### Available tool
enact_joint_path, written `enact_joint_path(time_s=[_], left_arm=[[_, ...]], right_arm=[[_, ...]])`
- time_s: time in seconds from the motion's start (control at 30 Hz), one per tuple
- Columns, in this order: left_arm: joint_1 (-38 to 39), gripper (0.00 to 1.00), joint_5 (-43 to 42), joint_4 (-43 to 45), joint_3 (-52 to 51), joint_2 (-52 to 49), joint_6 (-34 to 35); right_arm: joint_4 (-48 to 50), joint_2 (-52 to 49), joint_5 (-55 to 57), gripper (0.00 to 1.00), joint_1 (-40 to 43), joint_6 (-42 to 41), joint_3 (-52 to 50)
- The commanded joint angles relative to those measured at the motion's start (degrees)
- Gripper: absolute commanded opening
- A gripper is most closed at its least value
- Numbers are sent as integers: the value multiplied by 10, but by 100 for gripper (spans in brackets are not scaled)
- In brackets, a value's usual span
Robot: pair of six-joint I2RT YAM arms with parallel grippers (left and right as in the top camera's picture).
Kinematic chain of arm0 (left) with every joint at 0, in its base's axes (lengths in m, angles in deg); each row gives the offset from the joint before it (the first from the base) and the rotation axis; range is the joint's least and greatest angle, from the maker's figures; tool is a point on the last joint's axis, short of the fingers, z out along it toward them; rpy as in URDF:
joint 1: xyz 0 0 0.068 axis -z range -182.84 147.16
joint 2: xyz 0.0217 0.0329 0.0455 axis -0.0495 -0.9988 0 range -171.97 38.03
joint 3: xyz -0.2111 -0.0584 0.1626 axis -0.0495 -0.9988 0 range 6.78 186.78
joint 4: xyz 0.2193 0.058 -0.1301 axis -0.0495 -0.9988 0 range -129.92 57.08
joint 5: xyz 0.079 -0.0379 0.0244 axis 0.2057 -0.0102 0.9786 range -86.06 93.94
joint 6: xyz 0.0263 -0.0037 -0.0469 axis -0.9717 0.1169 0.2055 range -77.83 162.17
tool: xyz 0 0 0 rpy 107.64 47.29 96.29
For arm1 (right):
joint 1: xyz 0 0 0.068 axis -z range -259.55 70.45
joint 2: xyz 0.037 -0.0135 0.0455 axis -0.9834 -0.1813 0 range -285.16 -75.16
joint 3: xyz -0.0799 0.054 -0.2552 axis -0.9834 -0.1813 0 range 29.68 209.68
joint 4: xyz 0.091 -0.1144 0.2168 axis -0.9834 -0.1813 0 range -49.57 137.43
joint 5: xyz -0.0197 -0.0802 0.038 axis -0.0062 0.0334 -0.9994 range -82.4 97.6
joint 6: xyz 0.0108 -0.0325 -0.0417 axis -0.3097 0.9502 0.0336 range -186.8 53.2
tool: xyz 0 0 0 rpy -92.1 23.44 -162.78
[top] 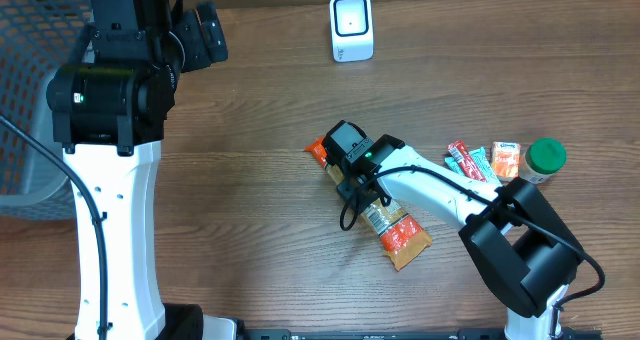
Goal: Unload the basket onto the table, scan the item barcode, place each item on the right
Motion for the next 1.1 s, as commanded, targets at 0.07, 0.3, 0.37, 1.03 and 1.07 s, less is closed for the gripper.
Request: enact_joint_path(time_s=[0.07,0.3,0.37,1.03,1.07], left_arm=[[-2,100,6,0,5,2,-10],[-2,100,6,0,5,2,-10],[-2,100,6,0,5,2,-10],[-2,100,6,0,5,2,-10],[-2,100,6,0,5,2,-10]], right_arm=[[12,12,-1,94,6,1,-10],[18,12,-10,95,8,1,-10],[13,12,-22,80,8,1,-10],[15,60,-51,6,7,0,-9],[15,63,-51,4,7,0,-9]])
